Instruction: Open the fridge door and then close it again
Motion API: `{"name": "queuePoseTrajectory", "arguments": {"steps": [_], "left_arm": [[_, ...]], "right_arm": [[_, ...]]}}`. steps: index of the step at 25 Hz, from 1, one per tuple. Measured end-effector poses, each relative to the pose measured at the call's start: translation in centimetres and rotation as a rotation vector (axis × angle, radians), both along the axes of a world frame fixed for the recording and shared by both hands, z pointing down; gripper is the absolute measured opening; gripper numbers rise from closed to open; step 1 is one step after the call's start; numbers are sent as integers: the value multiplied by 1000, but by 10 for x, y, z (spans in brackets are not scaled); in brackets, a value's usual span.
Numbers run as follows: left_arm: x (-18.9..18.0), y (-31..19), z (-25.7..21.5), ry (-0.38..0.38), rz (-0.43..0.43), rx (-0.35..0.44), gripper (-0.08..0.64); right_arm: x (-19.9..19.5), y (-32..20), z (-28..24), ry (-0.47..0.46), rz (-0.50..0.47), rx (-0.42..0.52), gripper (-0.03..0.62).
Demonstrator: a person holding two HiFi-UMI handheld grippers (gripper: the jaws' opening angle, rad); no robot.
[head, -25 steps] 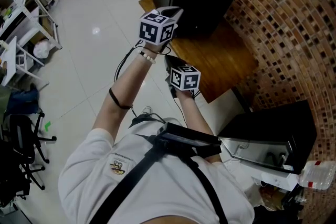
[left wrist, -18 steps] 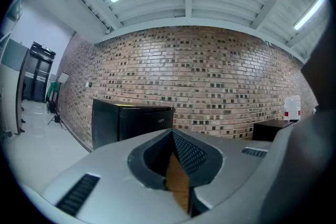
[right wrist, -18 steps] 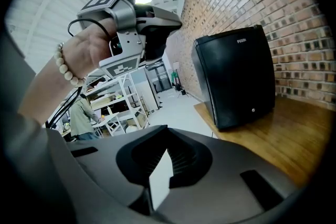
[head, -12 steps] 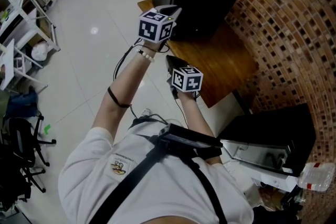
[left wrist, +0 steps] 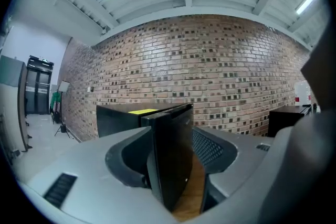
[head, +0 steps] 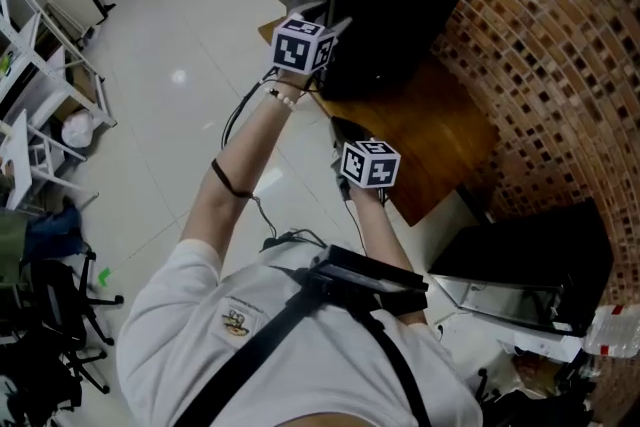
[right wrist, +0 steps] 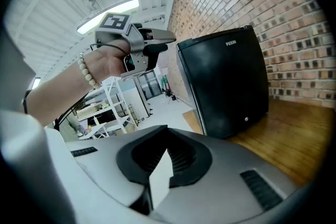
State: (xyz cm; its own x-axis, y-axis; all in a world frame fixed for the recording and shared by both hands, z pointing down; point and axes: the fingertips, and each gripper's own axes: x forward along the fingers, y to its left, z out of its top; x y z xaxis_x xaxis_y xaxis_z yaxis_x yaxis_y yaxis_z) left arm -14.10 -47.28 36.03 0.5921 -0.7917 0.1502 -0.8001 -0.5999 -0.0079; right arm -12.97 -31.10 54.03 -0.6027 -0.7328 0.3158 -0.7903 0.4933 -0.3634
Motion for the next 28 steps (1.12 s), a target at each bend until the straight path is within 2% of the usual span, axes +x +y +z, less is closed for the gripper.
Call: {"name": "queuePoseTrajectory", "arguments": {"steps": [11, 24, 28], "left_arm": [[0, -60, 8, -31, 34, -1, 247], [1, -76, 15, -53, 67, 9, 209], [4, -78, 13, -34, 55, 2, 190]], "right_arm": [[0, -43, 3, 9, 66, -9, 2], [11, -51, 12, 17, 109, -29, 2], [19, -48, 12, 17, 121, -29, 3]]}}
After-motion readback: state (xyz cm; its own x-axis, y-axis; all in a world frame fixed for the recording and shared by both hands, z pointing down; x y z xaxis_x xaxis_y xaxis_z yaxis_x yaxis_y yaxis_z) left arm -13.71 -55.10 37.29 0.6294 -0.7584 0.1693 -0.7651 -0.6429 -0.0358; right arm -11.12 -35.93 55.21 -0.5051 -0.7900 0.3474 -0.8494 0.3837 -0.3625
